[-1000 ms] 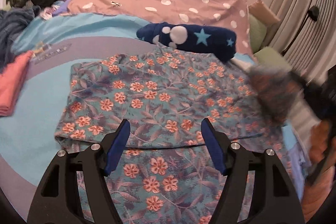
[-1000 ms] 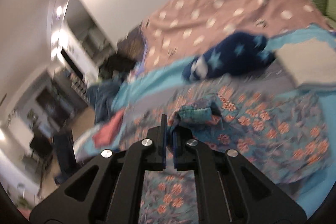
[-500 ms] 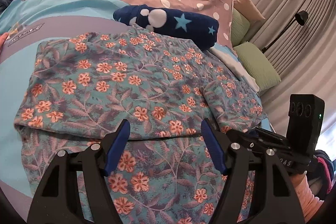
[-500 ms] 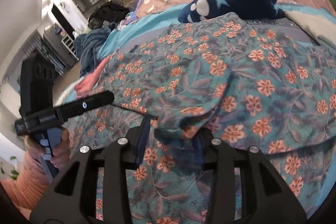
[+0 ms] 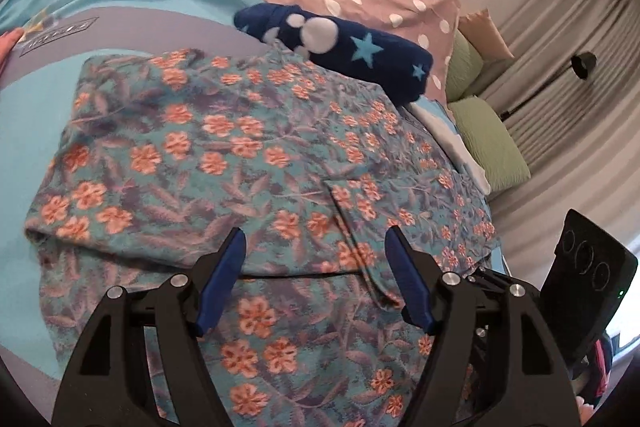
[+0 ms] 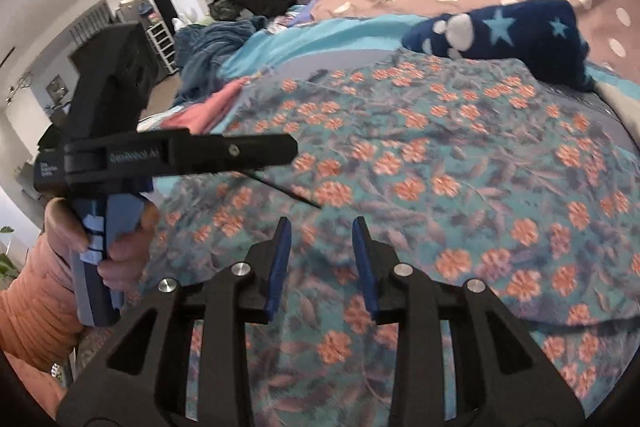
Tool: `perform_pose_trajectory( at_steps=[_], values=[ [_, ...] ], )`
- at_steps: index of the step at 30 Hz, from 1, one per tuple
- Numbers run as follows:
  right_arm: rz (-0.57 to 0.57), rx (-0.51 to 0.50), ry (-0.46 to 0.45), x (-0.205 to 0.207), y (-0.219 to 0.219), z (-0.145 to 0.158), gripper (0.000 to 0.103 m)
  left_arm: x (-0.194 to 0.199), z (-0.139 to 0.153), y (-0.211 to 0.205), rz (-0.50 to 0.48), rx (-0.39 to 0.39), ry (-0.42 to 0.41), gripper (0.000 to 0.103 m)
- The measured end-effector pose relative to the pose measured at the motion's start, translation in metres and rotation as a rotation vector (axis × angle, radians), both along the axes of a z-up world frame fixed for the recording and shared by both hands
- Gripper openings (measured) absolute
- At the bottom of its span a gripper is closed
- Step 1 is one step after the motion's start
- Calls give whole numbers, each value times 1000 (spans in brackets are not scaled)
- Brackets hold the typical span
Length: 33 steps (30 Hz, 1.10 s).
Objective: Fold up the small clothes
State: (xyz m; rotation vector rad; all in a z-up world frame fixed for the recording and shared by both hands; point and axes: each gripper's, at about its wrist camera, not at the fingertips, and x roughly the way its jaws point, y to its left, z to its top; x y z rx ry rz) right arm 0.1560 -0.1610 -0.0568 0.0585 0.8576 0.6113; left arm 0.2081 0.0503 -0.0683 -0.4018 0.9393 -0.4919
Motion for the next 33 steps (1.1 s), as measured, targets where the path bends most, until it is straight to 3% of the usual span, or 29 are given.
perform_pose_trajectory(
  at_steps=[4, 8, 13, 15, 16, 17, 18, 23, 26, 30, 33],
  values=[
    [-15, -62, -25, -8, -9, 1, 33, 13, 4, -20, -52, 4, 1, 72],
    [36, -131, -47, -17, -1, -3, 33, 34, -2, -42, -96, 42, 32, 49],
    [91, -322, -135, -27, 27, -9, 33, 54, -16, -56, -88, 105, 61, 42],
    [100, -435, -187, -29, 41, -15, 33, 57, -17, -57, -107, 92, 64, 6],
    [99, -477, -211, -29, 46, -18, 31, 59, -18, -57, -114, 81, 77, 6],
    [93, -513, -232, -29, 50, -20, 8, 59, -17, -56, -104, 75, 78, 6],
    [75, -540, -241, -26, 52, -22, 6, 58, -14, -55, -101, 68, 64, 5],
    [-32, -402, -274, -21, 32, 12, 6, 51, 29, -45, -104, -5, -43, 5],
    [-72, -301, -306, -17, 26, 45, 6, 49, 65, -40, -112, -8, -130, 5],
    [-61, -213, -352, -10, 46, 77, 6, 46, 114, -21, -99, 8, -252, 5],
    [-26, -177, -375, -5, 74, 87, 6, 46, 132, -2, -71, 41, -287, 5]
  ],
)
